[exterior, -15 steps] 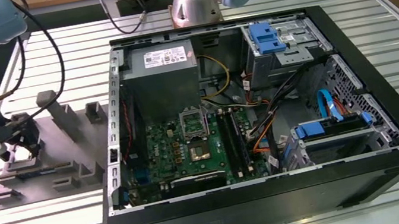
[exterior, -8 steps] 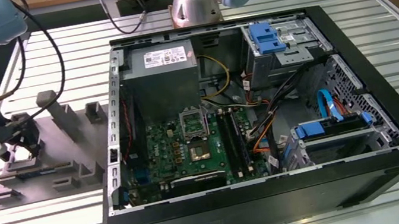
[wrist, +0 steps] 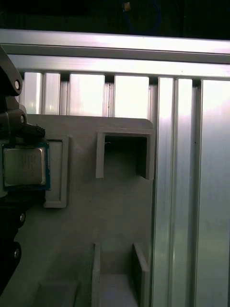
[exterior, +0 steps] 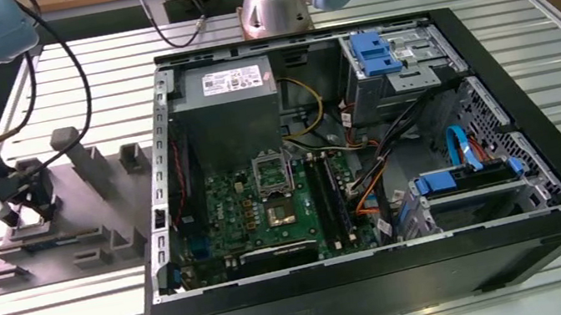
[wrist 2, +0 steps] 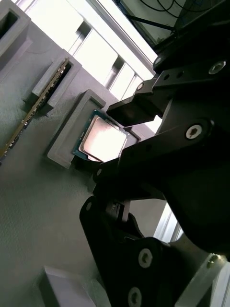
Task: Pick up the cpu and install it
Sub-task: 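Pick up the cpu and move it towards the insertion slot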
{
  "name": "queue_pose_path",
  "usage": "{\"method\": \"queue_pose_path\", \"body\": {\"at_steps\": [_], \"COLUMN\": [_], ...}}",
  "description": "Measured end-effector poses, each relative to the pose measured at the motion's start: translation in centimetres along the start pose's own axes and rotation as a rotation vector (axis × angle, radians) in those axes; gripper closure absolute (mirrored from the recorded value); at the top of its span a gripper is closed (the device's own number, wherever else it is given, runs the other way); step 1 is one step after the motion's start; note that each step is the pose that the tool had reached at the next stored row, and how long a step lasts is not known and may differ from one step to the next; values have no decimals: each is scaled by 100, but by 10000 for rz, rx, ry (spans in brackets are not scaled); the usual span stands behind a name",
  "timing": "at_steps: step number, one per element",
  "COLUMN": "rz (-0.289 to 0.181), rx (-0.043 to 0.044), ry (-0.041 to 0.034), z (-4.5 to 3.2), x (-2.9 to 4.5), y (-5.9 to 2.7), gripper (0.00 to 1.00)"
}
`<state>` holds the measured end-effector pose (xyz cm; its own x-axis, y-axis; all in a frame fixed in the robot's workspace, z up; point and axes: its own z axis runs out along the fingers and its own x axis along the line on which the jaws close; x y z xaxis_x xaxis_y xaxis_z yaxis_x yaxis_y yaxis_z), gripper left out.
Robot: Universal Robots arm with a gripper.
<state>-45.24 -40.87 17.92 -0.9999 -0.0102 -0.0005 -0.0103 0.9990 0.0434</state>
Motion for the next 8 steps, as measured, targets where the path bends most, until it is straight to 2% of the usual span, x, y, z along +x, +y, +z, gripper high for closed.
{"method": "queue_pose_path", "body": {"at_steps": [8], "rz": [0], "rx": [0], "ry": [1], "z": [-15], "x": [-1], "y": [1], "gripper": [44]}}
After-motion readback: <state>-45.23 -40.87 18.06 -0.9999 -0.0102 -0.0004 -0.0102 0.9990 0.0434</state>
